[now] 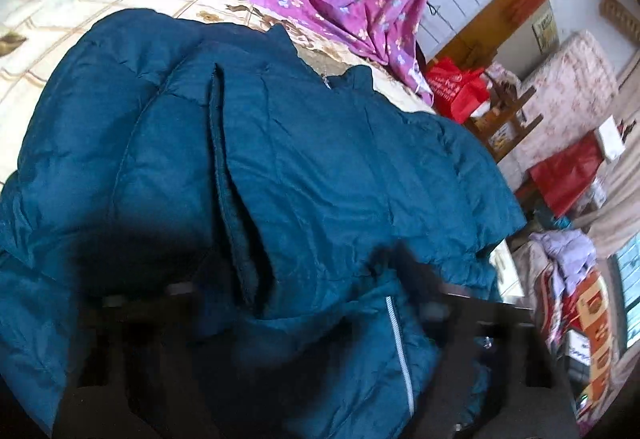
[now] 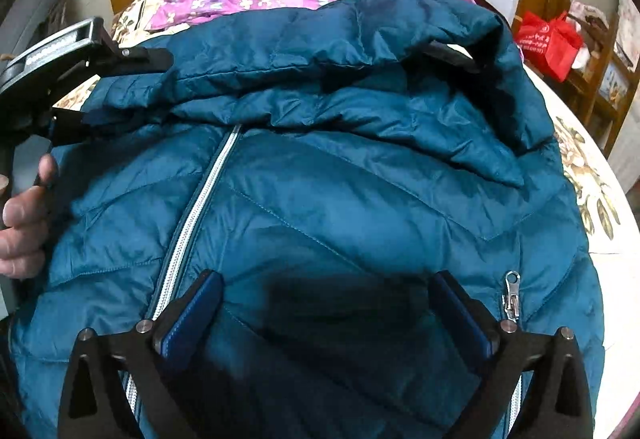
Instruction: Fold large clothes
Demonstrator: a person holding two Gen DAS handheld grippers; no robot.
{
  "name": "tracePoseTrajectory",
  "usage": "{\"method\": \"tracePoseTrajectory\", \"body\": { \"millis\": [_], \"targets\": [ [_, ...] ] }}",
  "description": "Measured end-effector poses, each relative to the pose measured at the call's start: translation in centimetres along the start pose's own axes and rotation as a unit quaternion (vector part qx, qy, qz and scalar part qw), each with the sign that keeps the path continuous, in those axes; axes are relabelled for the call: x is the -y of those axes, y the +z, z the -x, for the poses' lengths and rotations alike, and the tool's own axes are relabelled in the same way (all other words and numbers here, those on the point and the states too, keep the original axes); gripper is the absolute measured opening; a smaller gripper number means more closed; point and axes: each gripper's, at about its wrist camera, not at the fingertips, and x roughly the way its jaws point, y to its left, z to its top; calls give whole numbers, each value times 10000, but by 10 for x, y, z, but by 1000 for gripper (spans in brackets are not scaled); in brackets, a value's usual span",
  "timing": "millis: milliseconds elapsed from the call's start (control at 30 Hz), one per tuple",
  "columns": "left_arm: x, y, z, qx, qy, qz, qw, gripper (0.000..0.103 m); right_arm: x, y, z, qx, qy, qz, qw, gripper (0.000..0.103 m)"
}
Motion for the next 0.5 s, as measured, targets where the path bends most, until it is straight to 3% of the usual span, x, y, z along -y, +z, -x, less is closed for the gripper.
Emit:
{"method": "tracePoseTrajectory", "body": {
  "millis": [33, 67, 233, 367, 500],
  "targets": [
    [-1, 1, 0, 7, -2, 39, 10000, 24, 0, 1, -1, -11, -10, 8, 10000, 103],
    [-2, 1, 1, 30, 49, 70, 10000, 14, -1, 2, -1, -15, -31, 29, 10000, 103],
    [5, 3, 16, 428, 505, -100, 9978, 9, -6, 10, -4, -37, -94, 101, 9999, 103],
    [15, 9, 39, 880, 1014, -391, 9902, 7, -6, 12, -4, -79, -93, 108, 9999, 103],
    [2, 19, 61, 1183, 1359, -333, 9831, 7, -9, 10, -4, -151, -59, 72, 9998, 103]
  ]
}}
